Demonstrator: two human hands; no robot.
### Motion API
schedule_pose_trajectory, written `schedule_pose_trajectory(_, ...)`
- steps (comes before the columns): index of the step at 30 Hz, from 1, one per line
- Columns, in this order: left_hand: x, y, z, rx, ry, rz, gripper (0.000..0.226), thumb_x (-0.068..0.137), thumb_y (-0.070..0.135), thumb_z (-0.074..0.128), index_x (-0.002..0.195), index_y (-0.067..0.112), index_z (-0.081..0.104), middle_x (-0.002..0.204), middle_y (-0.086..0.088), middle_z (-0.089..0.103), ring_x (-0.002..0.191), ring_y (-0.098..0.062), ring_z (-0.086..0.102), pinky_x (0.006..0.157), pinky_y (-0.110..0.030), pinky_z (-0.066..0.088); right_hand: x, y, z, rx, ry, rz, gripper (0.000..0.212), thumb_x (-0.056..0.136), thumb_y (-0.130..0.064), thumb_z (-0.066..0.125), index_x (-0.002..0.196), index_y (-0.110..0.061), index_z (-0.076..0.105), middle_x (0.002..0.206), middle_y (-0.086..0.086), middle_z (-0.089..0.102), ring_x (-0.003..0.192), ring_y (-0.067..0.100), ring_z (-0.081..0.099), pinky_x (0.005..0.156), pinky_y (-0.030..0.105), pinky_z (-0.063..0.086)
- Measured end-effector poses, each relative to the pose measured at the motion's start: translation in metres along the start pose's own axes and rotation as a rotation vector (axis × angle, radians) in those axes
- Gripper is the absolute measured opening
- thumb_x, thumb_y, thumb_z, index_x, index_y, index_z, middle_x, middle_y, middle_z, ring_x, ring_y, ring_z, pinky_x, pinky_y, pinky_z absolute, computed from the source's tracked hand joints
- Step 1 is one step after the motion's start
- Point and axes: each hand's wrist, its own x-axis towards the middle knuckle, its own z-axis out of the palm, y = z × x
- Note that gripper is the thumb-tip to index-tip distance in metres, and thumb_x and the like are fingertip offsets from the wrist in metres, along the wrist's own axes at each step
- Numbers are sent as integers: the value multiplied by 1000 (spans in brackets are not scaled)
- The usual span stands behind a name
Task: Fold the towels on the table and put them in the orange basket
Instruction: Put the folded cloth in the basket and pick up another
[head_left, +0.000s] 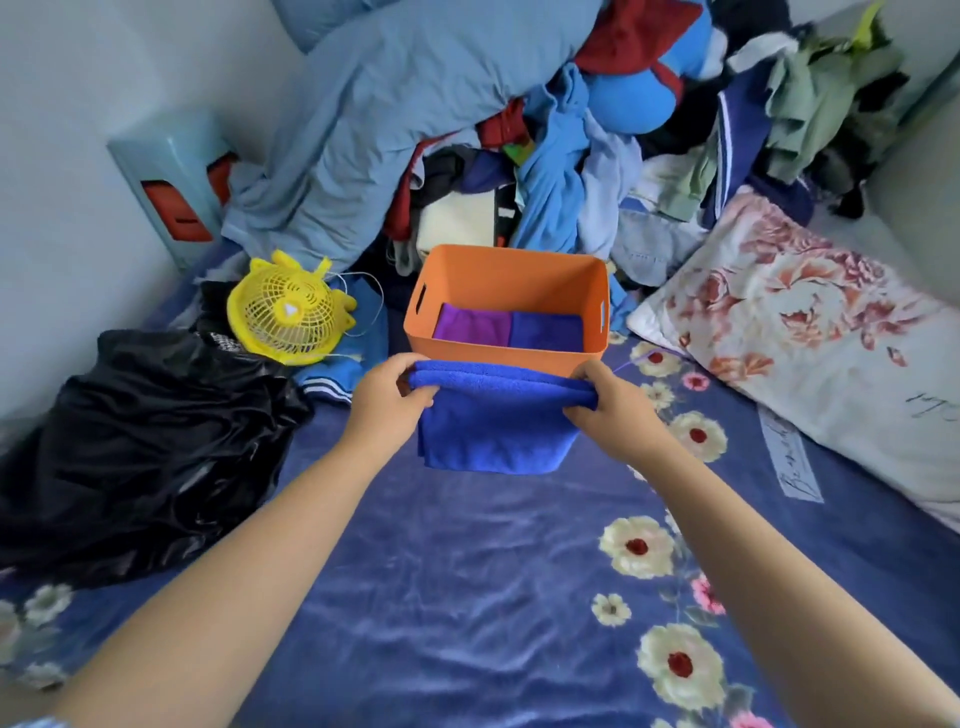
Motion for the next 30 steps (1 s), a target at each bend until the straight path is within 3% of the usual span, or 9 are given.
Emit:
schedule_pose_trajectory(3, 49, 12, 15, -7, 56, 2, 20, 85, -2, 55, 101, 8, 62, 93, -6, 57, 82, -19, 54, 73, -30, 43, 51, 7, -10, 39, -10, 8, 20, 85, -1, 49, 105, -3, 48, 85, 7, 49, 76, 22, 44, 50, 27, 23)
schedule_pose_trajectory(6, 103, 22, 31, -41, 119, 36, 21, 86, -2, 52, 78, 16, 58, 80, -6, 54, 78, -20, 49, 70, -32, 40, 107, 13, -19, 92, 39, -9, 26, 85, 0, 48, 111, -5, 49, 85, 5, 50, 75, 22, 43, 49, 23, 27)
schedule_pose_trajectory(8, 130, 26, 38, -85, 133, 25, 23, 87, -1, 52, 77, 19, 59, 79, -3, 56, 79, -21, 50, 69, -30, 39, 132, 14, -20, 133, 119, -30, 30, 84, 2, 48, 113, -6, 52, 87, 4, 54, 80, 20, 44, 56, 20, 25)
schedule_pose_trajectory(11, 176, 25, 47, -142, 119, -24, 22, 86, 2, 56, 105, 9, 64, 97, -4, 62, 86, -15, 54, 75, -22, 44, 171, 19, -25, 175, 223, -20, 33, 84, 2, 48, 115, -8, 55, 103, 11, 59, 90, 23, 48, 73, 18, 31)
schedule_pose_trajectory(16, 257, 26, 70, -342, 3, -12, 29, 86, 0, 56, 102, 25, 61, 81, 15, 61, 67, 9, 59, 64, -2, 46, 237, 37, -35, 222, 389, -37, 36, 86, 2, 45, 118, -10, 54, 110, 15, 53, 92, 18, 43, 79, 17, 32)
schedule_pose_trajectory(21, 324, 2, 118, -333, -131, -67, 16, 94, 10, 46, 97, 20, 59, 84, 10, 58, 86, -11, 53, 79, -17, 43, 299, 65, -27, 211, 425, 9, 34, 90, 0, 41, 123, -7, 46, 119, 17, 47, 95, 14, 39, 75, 12, 25)
schedule_pose_trajectory(25, 357, -32, 163, -150, -160, -124, 30, 98, 27, 33, 126, 18, 41, 91, 15, 51, 89, -10, 48, 77, -10, 34, 345, 97, -2, 109, 380, 109, 42, 91, -2, 37, 133, -8, 36, 127, 19, 44, 118, 32, 40, 93, 30, 31)
schedule_pose_trajectory(27, 372, -53, 186, -51, -166, -158, 30, 99, 29, 31, 125, 17, 39, 91, 5, 55, 80, -17, 50, 63, -12, 34, 367, 119, 15, 34, 340, 186, 45, 92, -4, 37, 137, -10, 31, 130, 18, 42, 117, 32, 41, 83, 28, 31)
schedule_pose_trajectory(30, 389, -87, 223, 44, -226, -255, 32, 98, 28, 32, 122, 9, 40, 115, -15, 57, 101, -33, 54, 75, -27, 33, 393, 153, 44, -76, 241, 348, 46, 93, -5, 38, 137, -9, 27, 125, 23, 41, 99, 39, 51, 65, 31, 30)
